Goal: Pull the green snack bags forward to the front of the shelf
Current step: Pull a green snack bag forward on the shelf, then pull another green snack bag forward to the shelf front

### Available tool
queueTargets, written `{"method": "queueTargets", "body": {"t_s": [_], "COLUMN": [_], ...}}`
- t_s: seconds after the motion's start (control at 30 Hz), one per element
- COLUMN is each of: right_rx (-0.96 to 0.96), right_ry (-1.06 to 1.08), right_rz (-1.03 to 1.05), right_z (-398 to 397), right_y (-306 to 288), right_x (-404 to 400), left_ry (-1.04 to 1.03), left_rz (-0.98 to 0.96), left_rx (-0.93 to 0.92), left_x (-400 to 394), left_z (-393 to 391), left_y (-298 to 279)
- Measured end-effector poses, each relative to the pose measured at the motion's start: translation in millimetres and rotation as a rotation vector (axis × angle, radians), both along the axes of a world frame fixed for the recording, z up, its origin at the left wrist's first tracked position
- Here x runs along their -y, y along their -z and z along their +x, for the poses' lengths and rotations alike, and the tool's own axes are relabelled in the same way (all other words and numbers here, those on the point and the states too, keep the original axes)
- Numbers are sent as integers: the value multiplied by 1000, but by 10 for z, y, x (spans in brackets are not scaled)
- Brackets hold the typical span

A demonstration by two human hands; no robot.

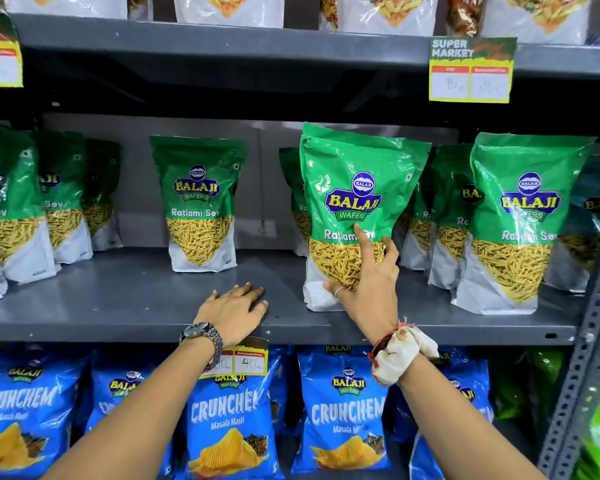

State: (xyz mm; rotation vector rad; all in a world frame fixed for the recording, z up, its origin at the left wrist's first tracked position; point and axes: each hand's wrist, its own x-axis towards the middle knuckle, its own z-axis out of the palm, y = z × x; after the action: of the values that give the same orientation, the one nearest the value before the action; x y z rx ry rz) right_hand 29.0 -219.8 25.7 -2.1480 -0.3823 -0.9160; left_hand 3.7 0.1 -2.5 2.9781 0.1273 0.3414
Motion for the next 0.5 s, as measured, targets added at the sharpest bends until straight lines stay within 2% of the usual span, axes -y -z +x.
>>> {"method": "queueTargets", "body": {"t_s": [0.13, 0.23, 0.37, 0.5], "right_rx": [28, 173, 355, 388], "right_ry": [39, 79, -10, -88], "right_rz": [-19, -65, -99, -124], "right_z": [-49, -110, -163, -203], "right_y": [-8, -34, -75, -74], "right_x": [-30, -99, -307, -655], "left_ry": [13, -3, -120, -215], "left_rz": [-40, -127, -177, -179], "left_rx": [30, 109, 181, 172], "left_x": [-5, -72, -375, -854], "left_z": [-51, -153, -349, -530], "left_y": [-16, -39, -85, -128]}}
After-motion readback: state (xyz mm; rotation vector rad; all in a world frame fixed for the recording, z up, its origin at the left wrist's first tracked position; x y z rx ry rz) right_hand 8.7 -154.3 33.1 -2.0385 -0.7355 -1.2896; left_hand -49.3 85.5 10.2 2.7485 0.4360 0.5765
